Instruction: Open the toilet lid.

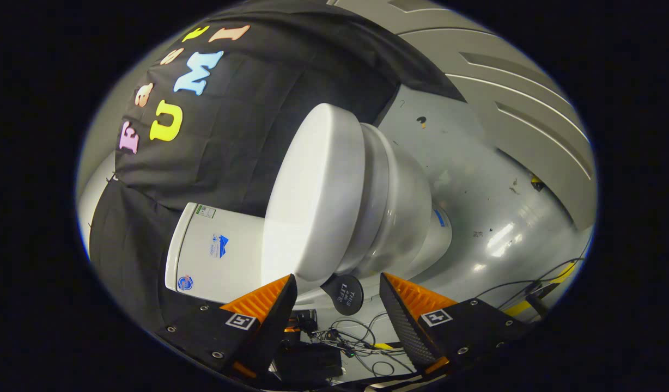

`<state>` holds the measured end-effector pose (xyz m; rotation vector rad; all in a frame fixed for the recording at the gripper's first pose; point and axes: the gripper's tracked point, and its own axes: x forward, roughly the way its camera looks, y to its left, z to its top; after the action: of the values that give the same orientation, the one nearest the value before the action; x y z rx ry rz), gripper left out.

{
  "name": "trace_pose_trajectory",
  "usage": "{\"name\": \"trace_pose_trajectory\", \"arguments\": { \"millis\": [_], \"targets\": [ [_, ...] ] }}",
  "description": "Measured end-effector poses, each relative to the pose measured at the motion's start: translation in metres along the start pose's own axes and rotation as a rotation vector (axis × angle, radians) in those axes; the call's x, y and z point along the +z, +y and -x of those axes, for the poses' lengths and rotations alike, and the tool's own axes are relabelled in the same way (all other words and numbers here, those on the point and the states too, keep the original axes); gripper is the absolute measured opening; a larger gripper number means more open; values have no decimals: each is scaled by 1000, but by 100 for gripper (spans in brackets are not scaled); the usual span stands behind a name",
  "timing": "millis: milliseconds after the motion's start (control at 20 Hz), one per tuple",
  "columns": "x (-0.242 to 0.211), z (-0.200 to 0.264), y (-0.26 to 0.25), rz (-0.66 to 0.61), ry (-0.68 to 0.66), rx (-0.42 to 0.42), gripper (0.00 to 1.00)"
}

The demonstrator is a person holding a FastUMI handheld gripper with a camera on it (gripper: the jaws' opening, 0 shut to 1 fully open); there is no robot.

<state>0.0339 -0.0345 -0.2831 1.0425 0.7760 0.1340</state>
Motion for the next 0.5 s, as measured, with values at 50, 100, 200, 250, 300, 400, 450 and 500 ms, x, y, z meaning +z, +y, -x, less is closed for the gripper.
{"name": "trace_pose_trajectory", "arguments": {
  "millis": [50, 100, 200, 250, 300, 400, 450, 500],
  "targets": [
    [-2, -1, 0, -18, 7, 4, 93],
    [-4, -3, -1, -28, 13, 4, 92],
    [-7, -4, -2, -38, 24, 6, 87],
    [-9, -5, -2, -43, 31, 11, 84],
    [-11, -5, -1, -47, 38, 13, 83],
    [-14, -5, -2, -51, 48, 15, 79],
    [-12, -4, -1, -48, 43, 17, 73],
    [-13, -5, 1, -48, 39, 21, 69]
  ]
}}
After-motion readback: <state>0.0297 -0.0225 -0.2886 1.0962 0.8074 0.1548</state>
